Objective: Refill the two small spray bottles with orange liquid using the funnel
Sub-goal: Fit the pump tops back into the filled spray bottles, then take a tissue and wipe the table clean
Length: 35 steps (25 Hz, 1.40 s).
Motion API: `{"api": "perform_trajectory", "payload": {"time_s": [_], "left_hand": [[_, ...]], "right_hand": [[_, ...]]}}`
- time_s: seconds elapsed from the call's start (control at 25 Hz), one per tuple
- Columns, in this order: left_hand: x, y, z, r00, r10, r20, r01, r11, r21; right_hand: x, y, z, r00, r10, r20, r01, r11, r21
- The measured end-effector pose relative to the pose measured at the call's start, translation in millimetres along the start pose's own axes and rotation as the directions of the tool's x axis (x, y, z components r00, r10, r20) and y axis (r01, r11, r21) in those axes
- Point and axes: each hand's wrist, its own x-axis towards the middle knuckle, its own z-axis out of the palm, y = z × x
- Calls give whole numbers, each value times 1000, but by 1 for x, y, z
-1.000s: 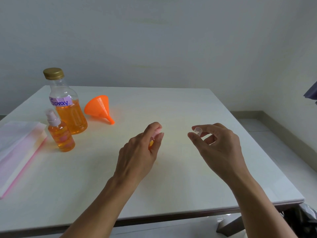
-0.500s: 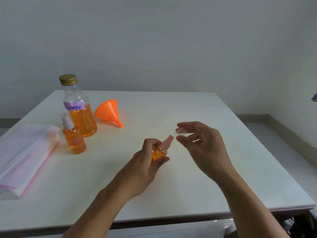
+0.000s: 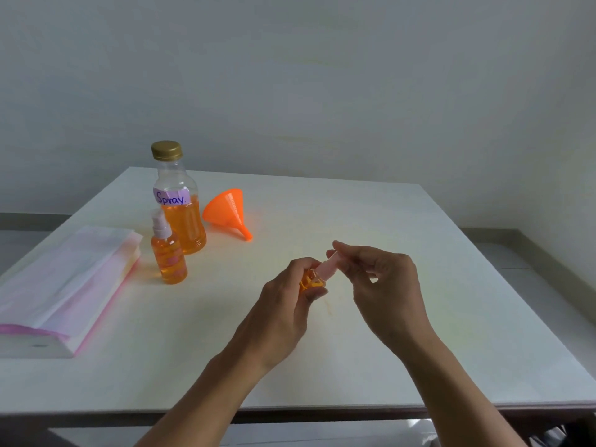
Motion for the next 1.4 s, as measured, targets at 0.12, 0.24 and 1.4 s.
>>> {"api": "perform_trajectory", "payload": {"time_s": [0.12, 0.24, 1.4], "left_hand": [[0, 0, -2, 999, 10, -32, -11, 1000, -25], [4, 1, -5, 999, -8, -42, 6, 999, -50], [-60, -75, -133, 843, -251, -476, 342, 933, 114]], "right_hand": [[-4, -3, 4, 1000, -17, -8, 17, 1000, 9], [2, 0, 2, 1000, -24, 0, 24, 998, 56], [-41, 13, 111, 762, -150, 629, 441, 833, -335]]}}
